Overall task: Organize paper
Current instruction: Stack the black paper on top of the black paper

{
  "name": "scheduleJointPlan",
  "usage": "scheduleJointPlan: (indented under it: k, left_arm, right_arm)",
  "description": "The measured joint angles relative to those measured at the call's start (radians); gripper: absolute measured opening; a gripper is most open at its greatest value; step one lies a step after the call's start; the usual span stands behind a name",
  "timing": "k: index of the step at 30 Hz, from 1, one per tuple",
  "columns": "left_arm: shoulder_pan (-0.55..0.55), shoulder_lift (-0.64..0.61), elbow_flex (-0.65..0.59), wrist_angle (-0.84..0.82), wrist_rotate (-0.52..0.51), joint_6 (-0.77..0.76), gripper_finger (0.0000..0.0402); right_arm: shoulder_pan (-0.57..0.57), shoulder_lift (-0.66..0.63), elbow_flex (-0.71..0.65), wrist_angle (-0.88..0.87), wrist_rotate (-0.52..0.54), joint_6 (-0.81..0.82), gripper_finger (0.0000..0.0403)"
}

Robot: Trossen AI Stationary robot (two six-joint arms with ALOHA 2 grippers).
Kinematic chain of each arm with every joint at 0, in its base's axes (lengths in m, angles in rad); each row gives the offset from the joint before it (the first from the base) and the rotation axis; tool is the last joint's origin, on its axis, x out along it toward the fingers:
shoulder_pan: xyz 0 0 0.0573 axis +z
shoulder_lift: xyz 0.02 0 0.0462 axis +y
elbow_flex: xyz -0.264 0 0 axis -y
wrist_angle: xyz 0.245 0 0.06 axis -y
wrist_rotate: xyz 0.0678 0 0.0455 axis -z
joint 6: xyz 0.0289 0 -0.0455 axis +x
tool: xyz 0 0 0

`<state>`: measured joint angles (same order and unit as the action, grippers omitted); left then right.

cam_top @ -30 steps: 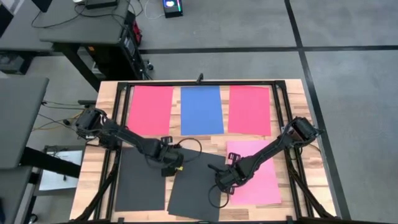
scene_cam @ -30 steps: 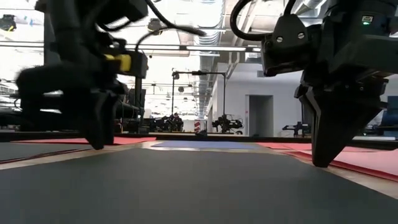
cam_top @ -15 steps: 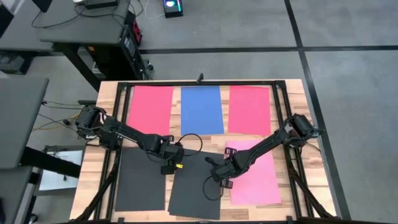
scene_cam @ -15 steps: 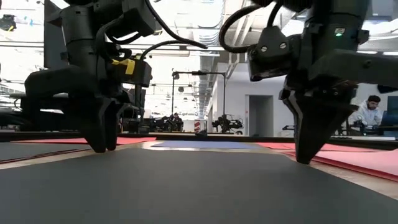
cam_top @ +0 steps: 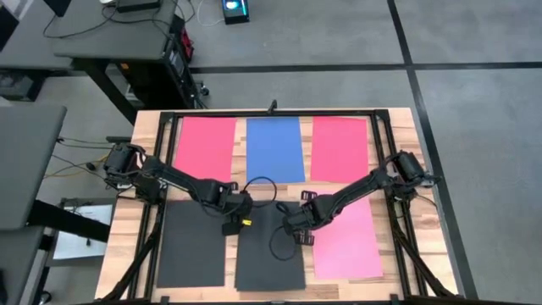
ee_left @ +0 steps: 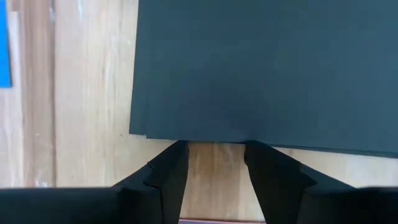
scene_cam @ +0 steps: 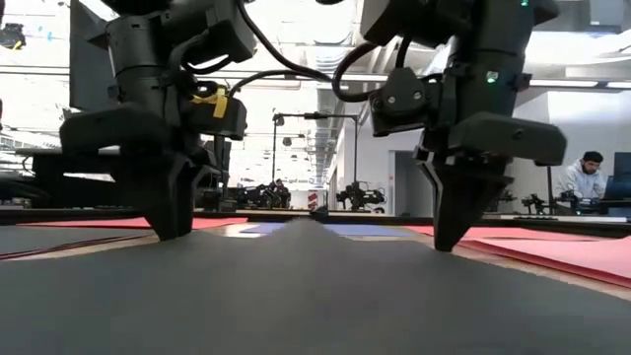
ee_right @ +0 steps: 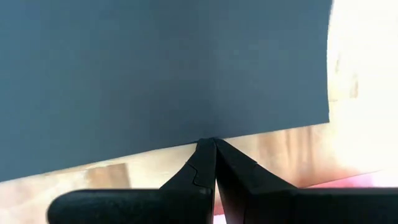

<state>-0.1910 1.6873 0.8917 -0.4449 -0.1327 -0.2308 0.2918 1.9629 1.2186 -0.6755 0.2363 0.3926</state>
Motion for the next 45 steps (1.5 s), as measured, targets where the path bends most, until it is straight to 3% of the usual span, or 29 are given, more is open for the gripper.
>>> scheduleJointPlan:
  k: [35, 45]
  left_arm:
    - [0.016, 0.0, 0.003, -0.077, -0.014, -0.07, 0.0148]
    - [0.015, -0.049, -0.003, -0.108, -0.026, -0.078, 0.0148]
  right_arm:
    - [0.008, 0.001, 0.0, -0.059, 0.005, 0.01, 0.0]
    - [0.017, 0.004, 0.045, -0.124, -0.008, 0.017, 0.0]
